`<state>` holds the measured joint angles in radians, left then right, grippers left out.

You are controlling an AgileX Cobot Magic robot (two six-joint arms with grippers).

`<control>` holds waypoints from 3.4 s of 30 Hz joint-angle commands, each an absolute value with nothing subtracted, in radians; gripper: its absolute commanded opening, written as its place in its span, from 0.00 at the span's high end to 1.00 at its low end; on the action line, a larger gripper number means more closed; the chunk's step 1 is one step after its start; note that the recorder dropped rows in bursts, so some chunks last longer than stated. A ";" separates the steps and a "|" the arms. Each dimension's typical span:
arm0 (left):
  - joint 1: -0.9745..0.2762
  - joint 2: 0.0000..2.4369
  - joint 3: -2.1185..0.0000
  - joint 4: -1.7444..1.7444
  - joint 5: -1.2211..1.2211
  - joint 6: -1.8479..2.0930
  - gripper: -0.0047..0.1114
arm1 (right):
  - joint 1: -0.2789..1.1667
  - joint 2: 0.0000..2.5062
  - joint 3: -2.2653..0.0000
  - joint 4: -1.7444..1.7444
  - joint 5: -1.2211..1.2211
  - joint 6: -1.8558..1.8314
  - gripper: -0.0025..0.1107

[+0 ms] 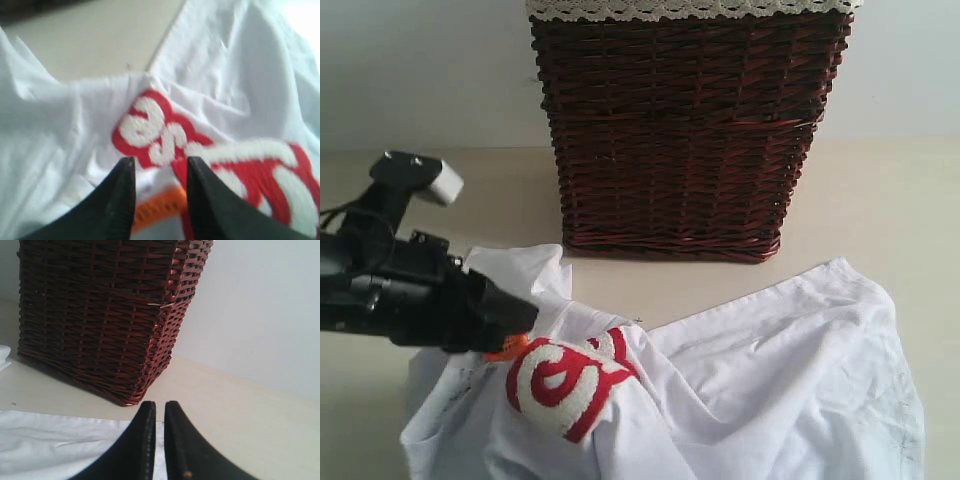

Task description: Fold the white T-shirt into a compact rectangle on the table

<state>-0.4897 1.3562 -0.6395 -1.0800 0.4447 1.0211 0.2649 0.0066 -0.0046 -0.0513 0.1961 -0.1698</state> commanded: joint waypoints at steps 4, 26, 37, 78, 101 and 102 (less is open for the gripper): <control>-0.488 1.322 -0.700 -1.078 0.630 0.950 0.57 | 0.259 0.000 0.000 -0.050 0.189 -0.171 0.90; -0.490 1.216 -0.463 -0.663 0.674 0.371 0.75 | 0.259 0.000 0.000 -0.050 0.191 -0.171 0.90; -0.490 1.210 -0.400 -0.672 0.507 0.358 0.48 | 0.259 0.000 0.000 -0.050 0.191 -0.171 0.90; -0.491 1.210 -0.303 -0.523 0.272 0.124 0.54 | 0.259 0.000 0.000 -0.050 0.191 -0.171 0.90; -0.491 1.220 -0.303 -0.652 0.400 0.232 0.96 | 0.259 0.000 0.000 -0.050 0.191 -0.171 0.90; -0.491 1.198 -0.303 -0.652 0.404 0.232 0.96 | 0.259 0.000 0.000 -0.050 0.191 -0.171 0.90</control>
